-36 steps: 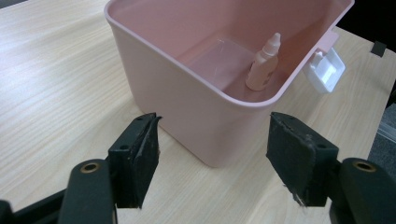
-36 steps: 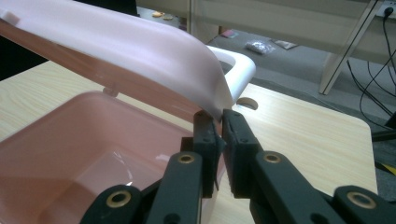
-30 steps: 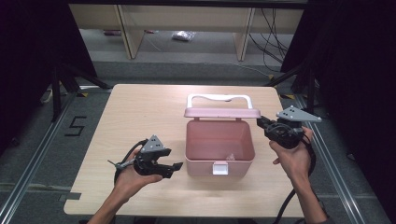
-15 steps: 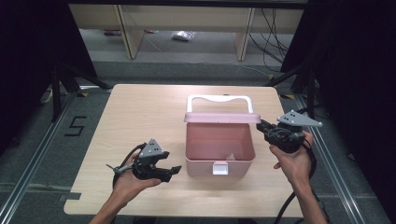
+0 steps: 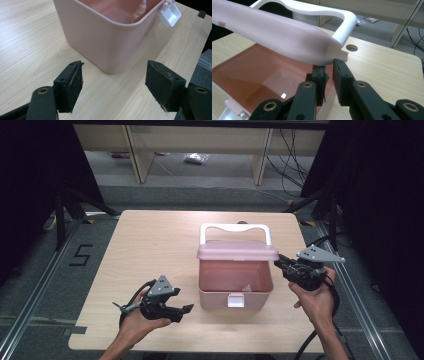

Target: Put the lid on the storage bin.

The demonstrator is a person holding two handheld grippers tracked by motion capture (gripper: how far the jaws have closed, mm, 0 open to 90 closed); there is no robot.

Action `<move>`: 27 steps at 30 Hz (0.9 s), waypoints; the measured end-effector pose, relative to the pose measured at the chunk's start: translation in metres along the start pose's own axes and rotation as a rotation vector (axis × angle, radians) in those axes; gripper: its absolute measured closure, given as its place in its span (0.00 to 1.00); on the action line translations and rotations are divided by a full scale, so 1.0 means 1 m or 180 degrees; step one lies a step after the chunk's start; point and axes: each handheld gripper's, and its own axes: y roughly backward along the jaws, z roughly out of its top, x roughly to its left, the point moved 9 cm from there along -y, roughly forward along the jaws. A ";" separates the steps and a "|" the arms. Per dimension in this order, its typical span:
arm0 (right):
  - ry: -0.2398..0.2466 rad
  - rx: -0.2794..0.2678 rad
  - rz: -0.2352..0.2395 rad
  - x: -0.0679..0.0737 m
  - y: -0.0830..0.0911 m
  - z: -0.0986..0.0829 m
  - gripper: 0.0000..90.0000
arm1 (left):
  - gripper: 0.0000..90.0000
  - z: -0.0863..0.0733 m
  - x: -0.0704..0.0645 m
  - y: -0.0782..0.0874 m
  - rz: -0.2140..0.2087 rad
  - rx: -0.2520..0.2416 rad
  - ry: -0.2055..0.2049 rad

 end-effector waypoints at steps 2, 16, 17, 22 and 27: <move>0.0131 -0.0076 -0.0044 -0.003 0.000 0.001 0.89 | 0.33 -0.002 0.000 0.001 0.0000 0.0013 -0.0001; 0.0054 0.0021 0.0041 0.002 0.004 -0.011 0.86 | 0.32 -0.008 -0.002 0.001 0.0020 0.0028 0.0015; 0.0033 -0.0015 0.0041 0.003 0.003 -0.011 0.86 | 0.32 -0.008 -0.002 0.002 0.0030 0.0034 0.0003; -0.0038 0.0044 0.0106 0.007 0.006 -0.015 0.85 | 0.32 -0.012 -0.003 0.003 0.0027 0.0044 0.0001; 0.0034 0.0094 0.0141 0.007 0.008 -0.021 0.83 | 0.32 -0.017 0.001 0.003 0.0069 0.0061 0.0002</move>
